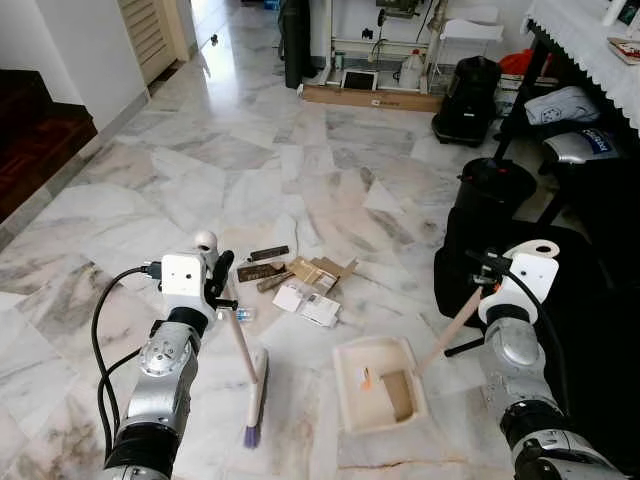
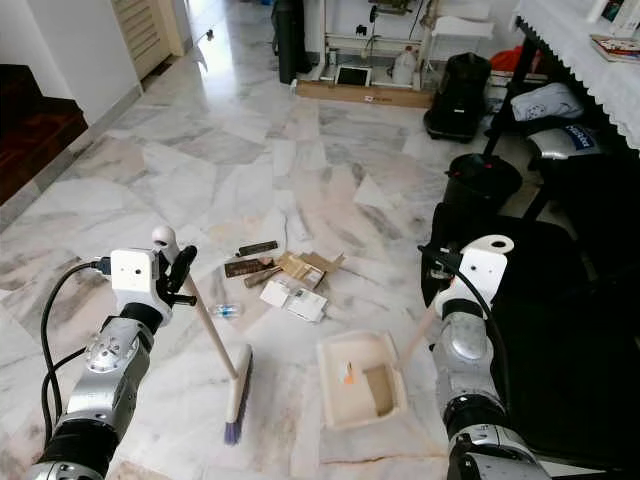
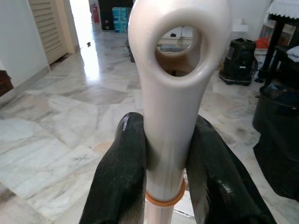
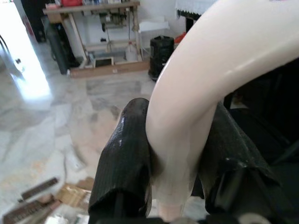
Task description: Sweep floor
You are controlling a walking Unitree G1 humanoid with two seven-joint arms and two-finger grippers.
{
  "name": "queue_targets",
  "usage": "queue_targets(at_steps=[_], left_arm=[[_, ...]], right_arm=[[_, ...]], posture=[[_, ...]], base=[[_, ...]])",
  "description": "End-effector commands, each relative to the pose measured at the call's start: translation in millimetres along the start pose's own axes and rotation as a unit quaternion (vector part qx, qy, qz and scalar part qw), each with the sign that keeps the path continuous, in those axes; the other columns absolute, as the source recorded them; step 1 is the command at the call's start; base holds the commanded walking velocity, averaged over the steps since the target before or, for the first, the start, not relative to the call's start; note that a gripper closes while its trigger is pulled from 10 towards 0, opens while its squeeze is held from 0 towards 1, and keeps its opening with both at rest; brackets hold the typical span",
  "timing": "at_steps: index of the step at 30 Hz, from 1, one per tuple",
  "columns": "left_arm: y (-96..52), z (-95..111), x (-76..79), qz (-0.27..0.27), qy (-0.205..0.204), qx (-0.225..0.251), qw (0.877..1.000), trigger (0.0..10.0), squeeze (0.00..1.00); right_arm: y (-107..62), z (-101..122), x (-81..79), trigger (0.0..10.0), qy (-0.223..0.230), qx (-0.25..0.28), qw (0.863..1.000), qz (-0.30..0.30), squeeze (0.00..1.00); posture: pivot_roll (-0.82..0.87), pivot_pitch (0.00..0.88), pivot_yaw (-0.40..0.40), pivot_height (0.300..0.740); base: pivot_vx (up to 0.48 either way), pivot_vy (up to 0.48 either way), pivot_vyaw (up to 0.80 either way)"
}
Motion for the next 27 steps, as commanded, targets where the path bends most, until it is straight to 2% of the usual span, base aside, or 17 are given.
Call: queue_targets(at_steps=[1,6,10,16,21,27], left_arm=[[4.1,9.1,-2.6,0.004,0.017,0.023,1.0,10.0,0.0],[3.9,12.1,-7.7,0.014,0.023,0.029,0.999,10.0,0.0],[5.0,18.0,-8.0,0.018,0.017,0.045,0.999,10.0,0.0],[3.0,18.1,-4.1,0.011,0.016,0.046,0.999,10.0,0.0],[-2.9,12.7,-0.8,0.006,0.015,0.04,0.999,10.0,0.0],[-11.2,5.3,2.0,-0.001,0.012,0.03,0.999,10.0,0.0]], right_arm=[[5.9,15.9,-3.6,10.0,0.025,0.029,0.999,-0.001,0.0],[5.8,20.9,-7.6,10.0,0.058,0.034,0.998,-0.006,0.0],[2.1,14.9,-8.1,10.0,0.067,0.021,0.997,-0.008,0.0],[-2.7,8.3,-8.3,10.0,0.053,0.013,0.999,-0.003,0.0],[-9.1,0.0,-3.4,10.0,0.022,0.006,1.0,-0.001,0.0],[-13.8,-6.1,0.1,10.0,0.025,0.001,1.0,-0.009,0.0]], posture=[[-0.01,0.0,-0.009,0.74],[-0.01,0.0,-0.009,0.74],[0.0,0.0,-0.01,0.74],[0.0,0.0,-0.006,0.74],[0.01,0.0,-0.008,0.74],[0.01,0.0,-0.011,0.74]], base=[[0.0,0.0,0.0],[0.0,0.0,0.0],[0.0,0.0,0.0],[0.0,0.0,0.0],[0.0,0.0,0.0],[0.0,0.0,0.0]])
Point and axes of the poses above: a point about 5 cm out from each wrist's last joint towards the gripper, its own y axis pointing out of the wrist towards the gripper, its own z axis along the axis of the wrist's last joint, x = y × z, the point moved 1 cm from there along y, pointing out of the wrist towards the gripper, and after that the axes turned 9 degrees about y, right-handed, at the moved point
